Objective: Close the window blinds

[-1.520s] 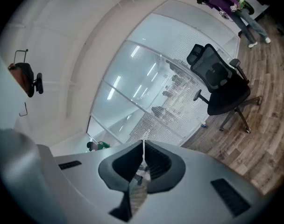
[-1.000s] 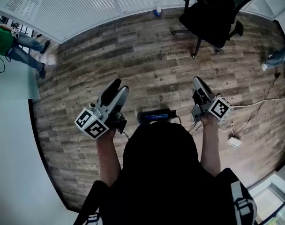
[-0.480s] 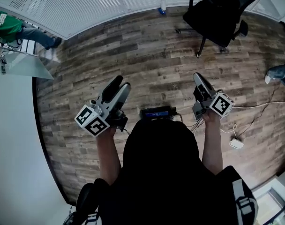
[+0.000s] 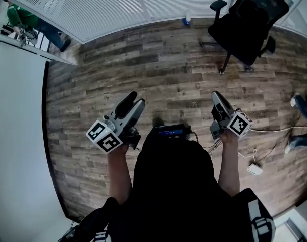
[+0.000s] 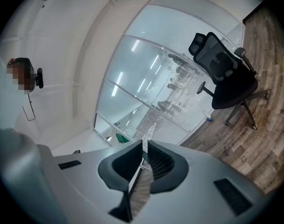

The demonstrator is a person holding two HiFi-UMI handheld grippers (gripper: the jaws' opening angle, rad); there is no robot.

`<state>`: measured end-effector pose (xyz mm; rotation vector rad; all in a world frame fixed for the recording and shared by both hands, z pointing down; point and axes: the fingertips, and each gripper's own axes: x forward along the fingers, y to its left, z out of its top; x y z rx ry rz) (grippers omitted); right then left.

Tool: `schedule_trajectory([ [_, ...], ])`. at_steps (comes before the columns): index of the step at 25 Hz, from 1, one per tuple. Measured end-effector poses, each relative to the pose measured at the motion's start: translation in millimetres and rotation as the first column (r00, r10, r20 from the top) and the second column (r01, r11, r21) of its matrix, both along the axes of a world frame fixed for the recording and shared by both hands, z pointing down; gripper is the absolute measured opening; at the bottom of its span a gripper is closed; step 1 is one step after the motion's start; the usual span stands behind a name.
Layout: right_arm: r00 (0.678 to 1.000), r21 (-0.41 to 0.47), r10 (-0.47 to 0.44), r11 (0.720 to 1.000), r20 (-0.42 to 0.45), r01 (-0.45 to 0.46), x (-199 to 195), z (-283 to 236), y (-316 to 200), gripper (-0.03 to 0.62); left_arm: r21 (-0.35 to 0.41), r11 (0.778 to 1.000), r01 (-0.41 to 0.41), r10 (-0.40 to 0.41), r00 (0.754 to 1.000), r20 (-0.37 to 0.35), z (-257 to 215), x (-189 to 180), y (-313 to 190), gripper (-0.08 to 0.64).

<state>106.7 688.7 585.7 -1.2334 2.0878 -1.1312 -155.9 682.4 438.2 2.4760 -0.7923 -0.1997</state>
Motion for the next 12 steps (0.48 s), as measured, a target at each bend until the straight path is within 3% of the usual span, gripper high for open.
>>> schedule_trajectory([
  [5, 0.999, -0.002, -0.006, 1.000, -0.045, 0.006, -9, -2, -16, 0.021, -0.019, 1.000, 0.004, -0.005, 0.999, -0.043, 10, -10, -25, 0.225],
  [12, 0.994, -0.040, 0.018, 0.999, -0.111, -0.023, -33, 1, -66, 0.023, -0.060, 0.998, 0.005, -0.012, 0.991, -0.131, 28, -41, -102, 0.226],
])
